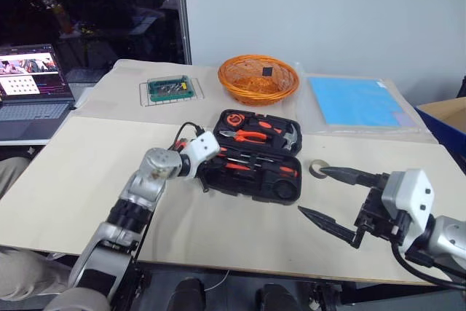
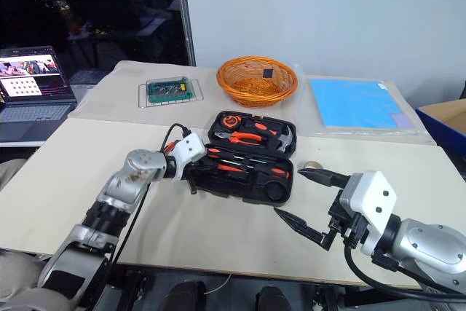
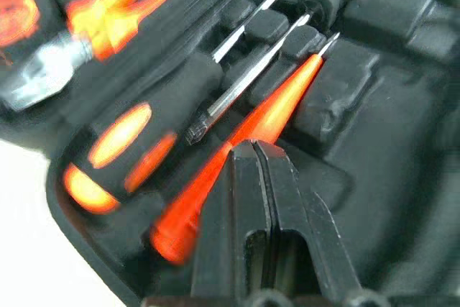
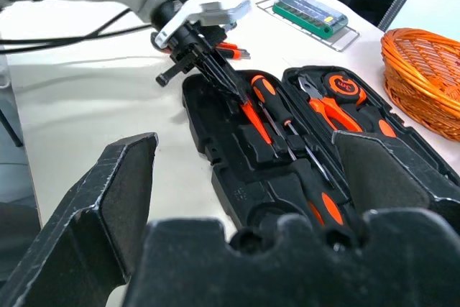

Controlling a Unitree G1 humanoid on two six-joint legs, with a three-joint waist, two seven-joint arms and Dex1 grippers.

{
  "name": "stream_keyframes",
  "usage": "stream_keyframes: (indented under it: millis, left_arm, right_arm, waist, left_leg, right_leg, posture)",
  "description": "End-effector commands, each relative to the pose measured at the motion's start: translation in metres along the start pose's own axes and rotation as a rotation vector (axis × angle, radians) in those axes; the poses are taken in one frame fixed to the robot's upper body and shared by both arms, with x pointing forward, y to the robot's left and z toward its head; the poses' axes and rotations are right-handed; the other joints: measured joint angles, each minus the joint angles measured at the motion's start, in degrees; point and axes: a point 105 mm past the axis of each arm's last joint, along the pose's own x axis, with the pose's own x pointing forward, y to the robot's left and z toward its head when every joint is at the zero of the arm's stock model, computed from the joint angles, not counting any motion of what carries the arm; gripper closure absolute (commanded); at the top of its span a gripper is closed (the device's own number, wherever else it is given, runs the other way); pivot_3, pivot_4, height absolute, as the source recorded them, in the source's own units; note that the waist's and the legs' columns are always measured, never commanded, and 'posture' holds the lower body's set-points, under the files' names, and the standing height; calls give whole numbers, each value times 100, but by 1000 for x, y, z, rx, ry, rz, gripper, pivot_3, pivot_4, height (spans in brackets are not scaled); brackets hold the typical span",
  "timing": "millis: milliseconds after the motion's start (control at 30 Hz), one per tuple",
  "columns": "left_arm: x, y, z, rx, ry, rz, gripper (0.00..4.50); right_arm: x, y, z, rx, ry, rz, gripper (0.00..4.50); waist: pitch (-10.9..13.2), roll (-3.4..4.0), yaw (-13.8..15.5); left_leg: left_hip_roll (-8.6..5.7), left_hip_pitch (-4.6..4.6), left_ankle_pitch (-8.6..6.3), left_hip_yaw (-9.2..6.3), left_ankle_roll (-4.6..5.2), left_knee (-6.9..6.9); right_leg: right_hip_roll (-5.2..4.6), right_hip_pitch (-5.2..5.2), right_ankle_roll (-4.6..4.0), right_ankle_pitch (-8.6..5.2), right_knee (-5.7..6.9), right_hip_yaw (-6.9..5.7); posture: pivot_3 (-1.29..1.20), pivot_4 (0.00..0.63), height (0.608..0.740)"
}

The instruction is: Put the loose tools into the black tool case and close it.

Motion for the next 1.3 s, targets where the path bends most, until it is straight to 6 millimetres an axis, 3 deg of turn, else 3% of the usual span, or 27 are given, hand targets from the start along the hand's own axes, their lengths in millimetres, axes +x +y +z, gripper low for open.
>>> stream_keyframes:
  millis: [33, 200, 267, 333, 467, 667, 833, 1133, 1300]
  left_arm:
    - [-4, -1, -12, -130, 113, -23, 4462]
    - [-9, -1, 5, -102, 68, -25, 4462]
    - [-18, -8, 43, -112, -166, -75, 4462]
    - [-32, -13, 68, -146, -319, -124, 4462]
    - [-35, -4, 75, -218, -348, -65, 4462]
    - [-18, 10, 65, -216, -271, 69, 4462]
    - [-11, -8, 48, -135, -222, 10, 4462]
    - [9, -7, 6, -9, -134, 102, 4462]
    - [13, -5, 18, 15, -204, 120, 4462]
  right_arm:
    - [2, -2, 6, -41, -23, 13, 0]
    - [5, 0, 6, -38, -29, 22, 0]
    - [5, 1, 6, -35, -32, 20, 0]
    - [5, 1, 5, -32, -34, 20, 0]
    - [6, 1, 4, -28, -37, 20, 0]
    - [9, 1, 6, -32, -47, 21, 0]
    - [7, 3, 6, -29, -43, 19, 0]
    - [8, 5, 6, -20, -44, 16, 0]
    - [8, 5, 7, -21, -42, 18, 0]
  waist:
    - [0, -1, -15]
    - [0, 0, -23]
    - [2, 0, -5]
    - [24, -5, 6]
    - [43, -10, 21]
    - [49, -14, 28]
    - [57, -15, 22]
    - [59, -14, 47]
    - [59, -13, 70]
  left_leg:
    - [0, 0, 0, -1, 0, 0]
    - [-1, -11, 2, -2, 4, -5]
    - [-2, -38, 16, -2, 27, -12]
    - [-4, -56, 28, -4, 47, -14]
    - [-13, -98, 23, -16, 54, -12]
    - [-31, -98, 23, -39, 56, -3]
    - [-33, -99, 22, -42, 55, -6]
    - [-36, -91, 22, -46, 54, -7]
    - [-37, -84, 22, -46, 54, -6]
  right_leg:
    - [1, -1, 0, 0, 0, 0]
    - [3, -12, 3, -1, -1, 3]
    - [3, -11, 3, -10, -1, 4]
    - [5, -22, 3, -10, -1, 6]
    - [6, -47, 21, 14, -2, 2]
    - [5, -34, 45, 0, -4, 3]
    - [3, -33, 39, 4, -5, 4]
    - [1, -21, 20, 3, -7, 3]
    - [-1, -15, -3, -17, -8, 4]
  posture:
    - [0, 150, 740]
    - [0, 150, 740]
    - [0, 150, 740]
    - [0, 150, 740]
    - [0, 150, 740]
    - [0, 150, 740]
    - [0, 150, 740]
    - [0, 150, 740]
    - [0, 150, 740]
